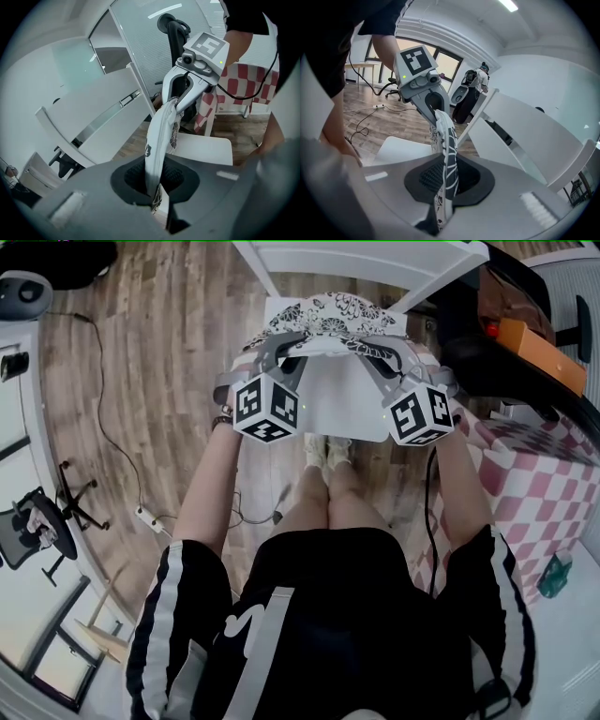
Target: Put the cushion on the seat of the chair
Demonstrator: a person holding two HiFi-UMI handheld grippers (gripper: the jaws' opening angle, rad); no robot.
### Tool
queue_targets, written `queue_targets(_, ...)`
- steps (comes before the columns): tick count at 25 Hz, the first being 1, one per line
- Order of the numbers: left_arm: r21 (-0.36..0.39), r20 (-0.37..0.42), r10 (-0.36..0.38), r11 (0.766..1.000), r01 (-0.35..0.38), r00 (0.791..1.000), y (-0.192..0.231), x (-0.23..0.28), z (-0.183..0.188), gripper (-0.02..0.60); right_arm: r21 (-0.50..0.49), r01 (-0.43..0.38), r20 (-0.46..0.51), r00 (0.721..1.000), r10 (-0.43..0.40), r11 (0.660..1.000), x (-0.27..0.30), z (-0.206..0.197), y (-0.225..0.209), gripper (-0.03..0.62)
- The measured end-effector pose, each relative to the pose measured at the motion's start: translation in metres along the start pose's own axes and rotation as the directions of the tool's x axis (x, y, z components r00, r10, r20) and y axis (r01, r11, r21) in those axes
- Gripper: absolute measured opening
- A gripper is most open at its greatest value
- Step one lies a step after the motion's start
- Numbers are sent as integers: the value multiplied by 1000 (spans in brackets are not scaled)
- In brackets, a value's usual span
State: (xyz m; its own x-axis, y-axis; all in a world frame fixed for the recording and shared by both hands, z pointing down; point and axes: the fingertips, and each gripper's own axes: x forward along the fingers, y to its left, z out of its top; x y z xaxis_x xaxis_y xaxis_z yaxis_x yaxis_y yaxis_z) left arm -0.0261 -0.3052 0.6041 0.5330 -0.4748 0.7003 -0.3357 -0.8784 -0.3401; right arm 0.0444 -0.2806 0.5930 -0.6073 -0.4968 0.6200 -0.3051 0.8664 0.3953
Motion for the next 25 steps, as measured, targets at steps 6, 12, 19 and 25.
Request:
queue_targets(6,-13,-29,-33,999,33,999,-25,9,-21,25,-3,-49,-23,999,49,999,7,-13,32,18)
queue_targets(12,-6,-47,-51,999,51,998,-39,15,-35,26,17,-73,-36,997,74,997,14,-22,49,18)
queue_targets(19,-15,-70,-78,997,77,994,-52,22,-53,28,36,-108,-48,993,110,994,24,-30,67,18)
queue_targets(25,0,-110,-102,995,102,989,-67,30,-69,29,48,-147,-69,986,150,988,32,-39,89,20)
